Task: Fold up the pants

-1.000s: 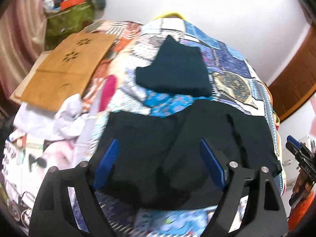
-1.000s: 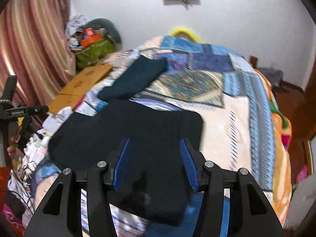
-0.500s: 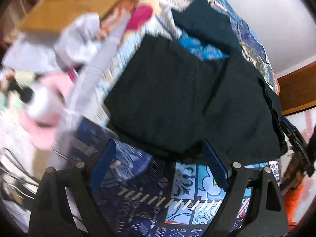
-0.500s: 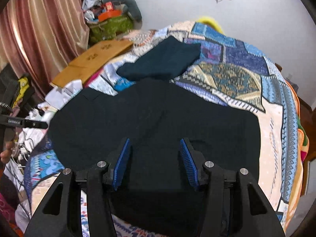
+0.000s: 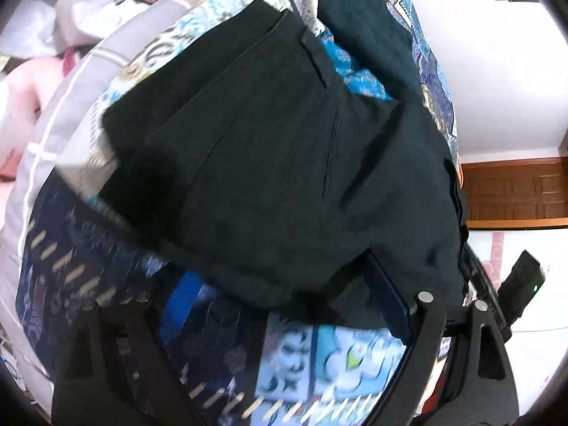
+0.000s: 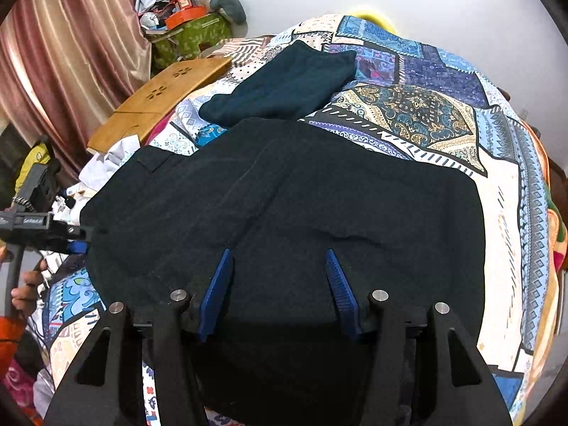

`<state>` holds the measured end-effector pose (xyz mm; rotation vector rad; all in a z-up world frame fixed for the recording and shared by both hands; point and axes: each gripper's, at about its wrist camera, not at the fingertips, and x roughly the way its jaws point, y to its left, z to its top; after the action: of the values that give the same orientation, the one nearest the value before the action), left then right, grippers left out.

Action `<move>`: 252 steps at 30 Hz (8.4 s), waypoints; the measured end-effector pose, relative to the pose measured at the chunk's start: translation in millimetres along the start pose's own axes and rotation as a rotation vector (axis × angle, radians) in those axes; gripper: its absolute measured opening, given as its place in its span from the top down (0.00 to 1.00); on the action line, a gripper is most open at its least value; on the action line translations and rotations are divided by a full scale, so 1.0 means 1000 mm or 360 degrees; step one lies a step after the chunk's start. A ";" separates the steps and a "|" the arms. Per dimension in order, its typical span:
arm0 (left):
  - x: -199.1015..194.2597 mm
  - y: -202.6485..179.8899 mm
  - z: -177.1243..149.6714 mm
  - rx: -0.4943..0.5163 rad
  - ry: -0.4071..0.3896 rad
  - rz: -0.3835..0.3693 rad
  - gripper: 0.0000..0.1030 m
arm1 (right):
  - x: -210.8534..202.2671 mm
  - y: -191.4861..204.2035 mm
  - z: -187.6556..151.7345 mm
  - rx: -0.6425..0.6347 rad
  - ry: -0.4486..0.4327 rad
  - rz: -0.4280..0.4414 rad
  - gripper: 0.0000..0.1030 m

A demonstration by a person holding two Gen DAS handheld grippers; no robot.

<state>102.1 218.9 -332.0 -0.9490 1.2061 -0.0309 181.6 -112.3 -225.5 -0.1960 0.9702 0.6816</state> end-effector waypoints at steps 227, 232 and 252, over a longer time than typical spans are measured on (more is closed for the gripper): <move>0.093 -0.304 -0.015 0.1599 -0.0023 0.0462 0.19 | -0.100 -0.127 -0.075 0.0678 -0.0264 -0.0138 0.33; 0.136 -0.304 -0.003 0.1518 0.0231 0.0436 0.19 | -0.066 -0.129 -0.073 0.0702 -0.0131 -0.0015 0.33; 0.171 -0.342 -0.016 0.1653 0.0389 0.0335 0.42 | -0.039 -0.148 -0.055 0.0706 -0.0064 0.0248 0.68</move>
<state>311.8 -90.4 -248.7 0.0964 1.2744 -0.5637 219.6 -269.6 -245.4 0.2852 1.0803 0.5925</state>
